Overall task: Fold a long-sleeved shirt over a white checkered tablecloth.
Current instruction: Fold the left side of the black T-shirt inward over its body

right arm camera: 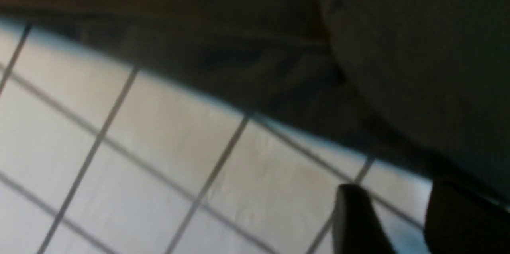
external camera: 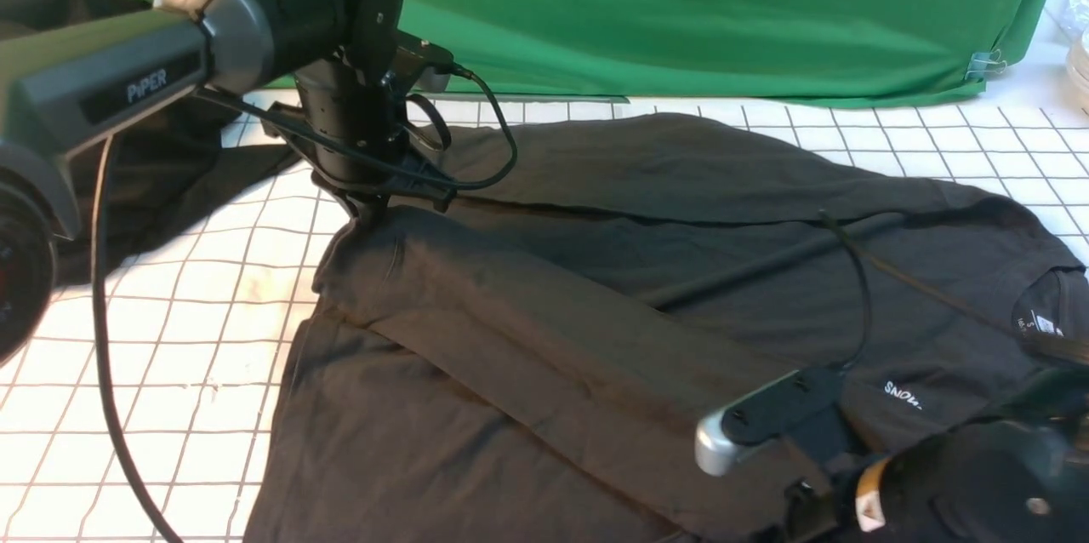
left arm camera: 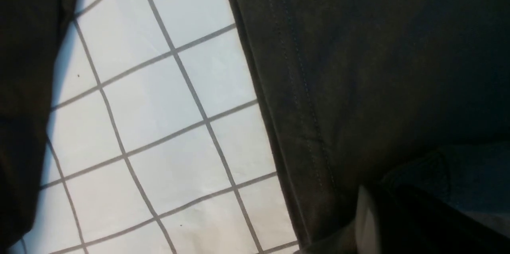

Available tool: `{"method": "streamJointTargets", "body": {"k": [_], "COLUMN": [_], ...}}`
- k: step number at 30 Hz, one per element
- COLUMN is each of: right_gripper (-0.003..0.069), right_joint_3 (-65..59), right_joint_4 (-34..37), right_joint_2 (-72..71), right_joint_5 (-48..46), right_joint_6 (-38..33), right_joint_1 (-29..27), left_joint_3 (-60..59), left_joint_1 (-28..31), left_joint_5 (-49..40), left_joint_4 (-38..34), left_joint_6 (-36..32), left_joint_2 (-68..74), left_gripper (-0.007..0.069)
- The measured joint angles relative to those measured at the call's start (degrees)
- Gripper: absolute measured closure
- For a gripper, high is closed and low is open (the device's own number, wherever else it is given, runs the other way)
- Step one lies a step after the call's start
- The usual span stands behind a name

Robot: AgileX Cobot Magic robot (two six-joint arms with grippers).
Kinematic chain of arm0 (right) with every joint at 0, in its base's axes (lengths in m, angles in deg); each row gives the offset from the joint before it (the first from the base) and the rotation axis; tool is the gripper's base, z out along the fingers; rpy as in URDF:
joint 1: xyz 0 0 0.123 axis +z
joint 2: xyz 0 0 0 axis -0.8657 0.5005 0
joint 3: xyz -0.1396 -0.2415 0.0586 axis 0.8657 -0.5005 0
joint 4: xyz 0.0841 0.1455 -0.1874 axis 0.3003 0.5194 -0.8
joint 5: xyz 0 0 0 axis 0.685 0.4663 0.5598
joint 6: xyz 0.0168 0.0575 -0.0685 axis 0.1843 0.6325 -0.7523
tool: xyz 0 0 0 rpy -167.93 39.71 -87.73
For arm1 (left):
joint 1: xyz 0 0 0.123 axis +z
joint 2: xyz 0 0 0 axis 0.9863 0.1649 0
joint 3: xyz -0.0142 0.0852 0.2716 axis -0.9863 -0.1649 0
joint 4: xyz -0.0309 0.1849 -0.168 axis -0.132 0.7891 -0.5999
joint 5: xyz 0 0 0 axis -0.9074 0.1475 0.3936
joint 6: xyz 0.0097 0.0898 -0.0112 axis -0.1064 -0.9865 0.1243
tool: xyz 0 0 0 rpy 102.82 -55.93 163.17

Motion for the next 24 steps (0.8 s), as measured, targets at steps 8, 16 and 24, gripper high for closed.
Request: {"method": "streamJointTargets", "body": {"k": [8, 16, 24], "right_gripper": [0.0270, 0.0297, 0.0613], "right_joint_3": [0.0, 1.7, 4.4], "right_joint_4": [-2.8, -3.4, -3.4], "right_joint_2": [0.3, 2.9, 3.7], "right_joint_5": [6.0, 6.8, 4.0], "right_joint_6": [3.2, 2.1, -1.7], "right_joint_1": [-1.2, -6.9, -6.9], "left_joint_3": [0.0, 0.0, 0.0], "left_joint_1": [0.1, 0.1, 0.1], "left_joint_5": [-0.2, 0.3, 0.7], "left_joint_4": [-0.7, -1.0, -1.2], "left_joint_6": [0.0, 0.0, 0.0], "left_joint_2": [0.0, 0.0, 0.0], "left_gripper": [0.0610, 0.0610, 0.0610]}}
